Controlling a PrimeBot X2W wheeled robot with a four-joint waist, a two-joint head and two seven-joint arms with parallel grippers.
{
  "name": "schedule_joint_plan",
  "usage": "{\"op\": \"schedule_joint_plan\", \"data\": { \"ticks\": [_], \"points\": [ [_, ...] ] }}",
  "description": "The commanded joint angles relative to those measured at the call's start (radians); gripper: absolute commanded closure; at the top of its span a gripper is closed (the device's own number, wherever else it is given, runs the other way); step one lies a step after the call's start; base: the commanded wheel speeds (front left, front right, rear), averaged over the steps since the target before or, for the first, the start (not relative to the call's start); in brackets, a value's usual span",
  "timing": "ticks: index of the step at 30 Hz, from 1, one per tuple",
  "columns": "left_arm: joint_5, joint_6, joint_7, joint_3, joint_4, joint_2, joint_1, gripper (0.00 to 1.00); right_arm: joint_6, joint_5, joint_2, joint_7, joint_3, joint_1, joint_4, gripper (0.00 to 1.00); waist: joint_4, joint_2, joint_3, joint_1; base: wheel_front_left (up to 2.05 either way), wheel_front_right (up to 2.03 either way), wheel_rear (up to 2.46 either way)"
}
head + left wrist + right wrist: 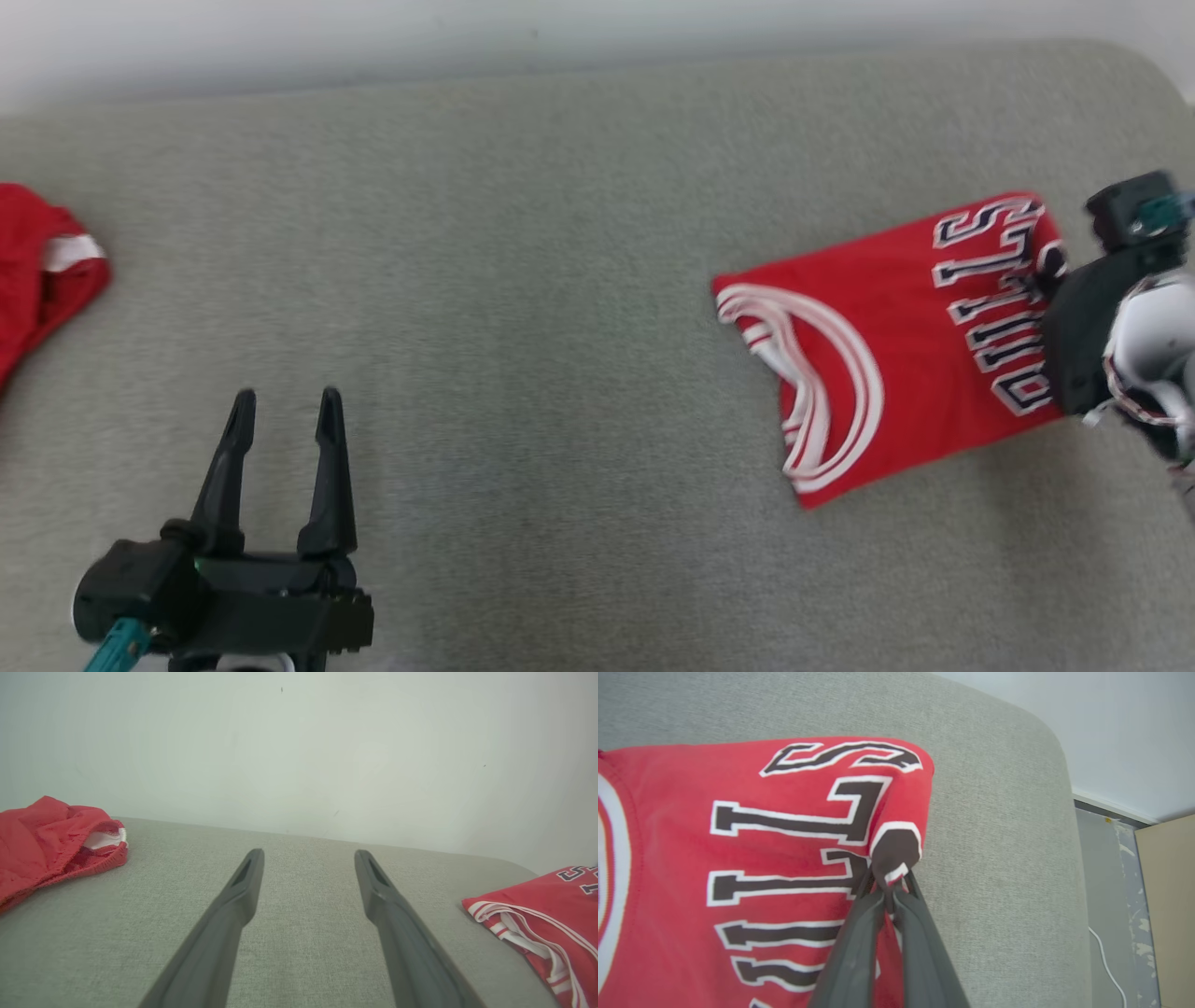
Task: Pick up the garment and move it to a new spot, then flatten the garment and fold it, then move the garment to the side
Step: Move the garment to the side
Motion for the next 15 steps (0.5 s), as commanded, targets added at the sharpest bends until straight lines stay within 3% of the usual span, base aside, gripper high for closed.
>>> {"op": "schedule_joint_plan", "data": {
  "ticks": [1, 15],
  "points": [
    [0.016, -0.005, 0.0, 0.0, -0.012, 0.001, -0.022, 0.0, -0.002, -0.009, -0.018, -0.016, 0.004, -0.029, 0.001, 1.0, -0.107, -0.0001, 0.111, -0.0002, 0.0, 0.0, 0.0],
    [0.072, -0.03, 0.001, -0.029, -0.096, 0.06, -0.135, 0.0, -0.002, -0.112, -0.136, -0.286, -0.023, -0.174, 0.102, 1.0, -0.198, -0.0001, 0.279, -0.0002, 0.0, 0.0, 0.0]
  ]
}}
